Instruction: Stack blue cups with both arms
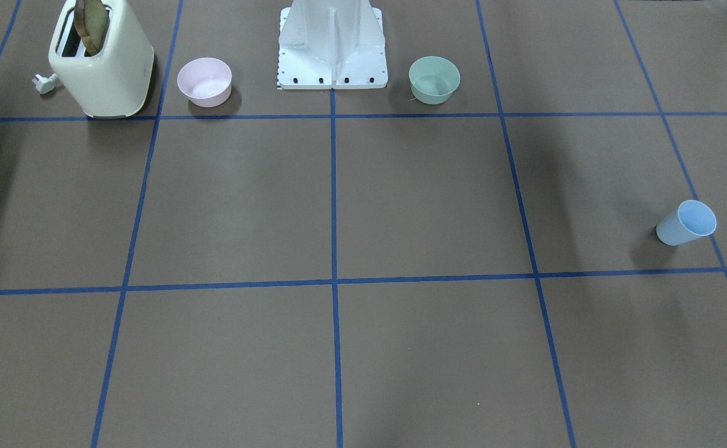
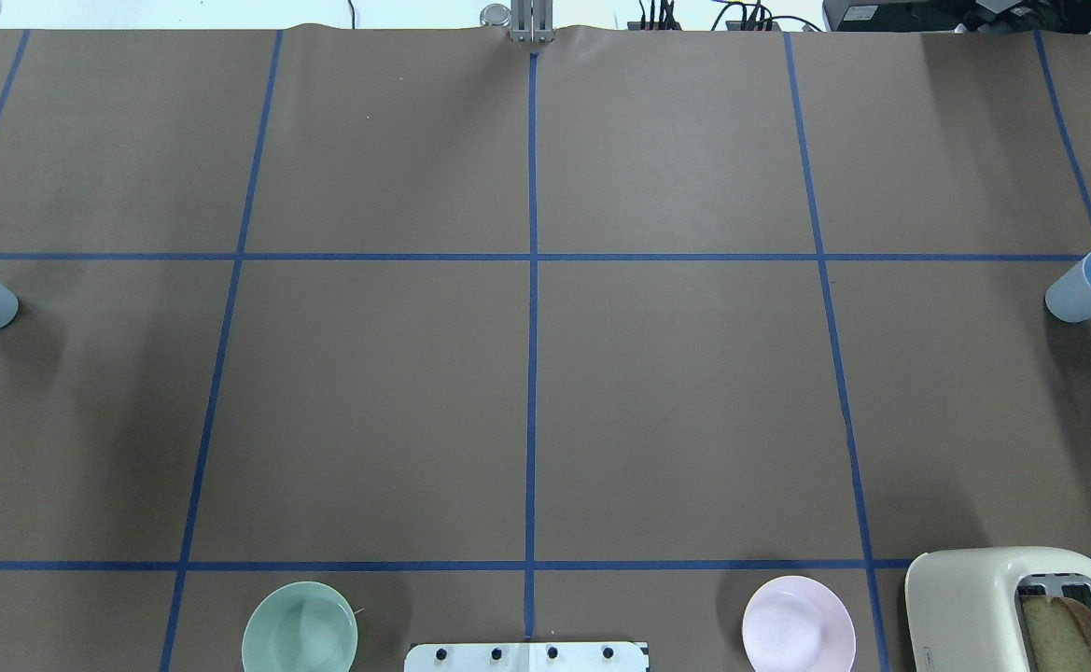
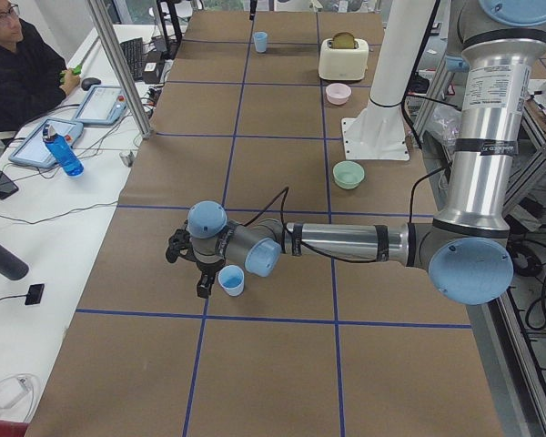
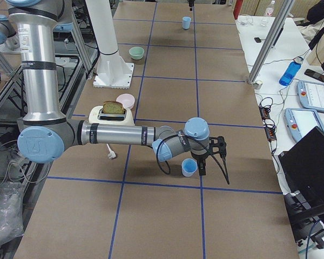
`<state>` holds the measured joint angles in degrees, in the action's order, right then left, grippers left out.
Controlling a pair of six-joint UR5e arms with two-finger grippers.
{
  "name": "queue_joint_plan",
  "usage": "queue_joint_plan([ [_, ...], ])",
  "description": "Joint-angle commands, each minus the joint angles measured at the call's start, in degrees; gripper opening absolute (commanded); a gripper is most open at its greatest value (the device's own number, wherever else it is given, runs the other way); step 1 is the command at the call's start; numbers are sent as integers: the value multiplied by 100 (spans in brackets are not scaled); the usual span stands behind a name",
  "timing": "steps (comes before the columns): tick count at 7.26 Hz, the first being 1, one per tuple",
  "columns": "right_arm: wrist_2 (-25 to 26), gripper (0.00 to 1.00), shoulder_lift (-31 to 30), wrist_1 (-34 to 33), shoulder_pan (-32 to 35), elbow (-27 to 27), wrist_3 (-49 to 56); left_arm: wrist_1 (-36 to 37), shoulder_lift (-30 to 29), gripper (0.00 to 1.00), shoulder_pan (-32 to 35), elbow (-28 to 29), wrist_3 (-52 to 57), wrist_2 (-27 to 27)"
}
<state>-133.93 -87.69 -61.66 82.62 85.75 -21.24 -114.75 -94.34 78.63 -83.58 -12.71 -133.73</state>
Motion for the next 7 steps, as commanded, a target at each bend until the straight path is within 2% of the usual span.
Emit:
queue_joint_plan([
  [1,-36,100,6,49,0,-15,-65,-415,-23,98,-276,315,-20,153],
  [7,-27,100,76,22,-18,-112,-64,-425,-15,97,-567,404,-21,241],
])
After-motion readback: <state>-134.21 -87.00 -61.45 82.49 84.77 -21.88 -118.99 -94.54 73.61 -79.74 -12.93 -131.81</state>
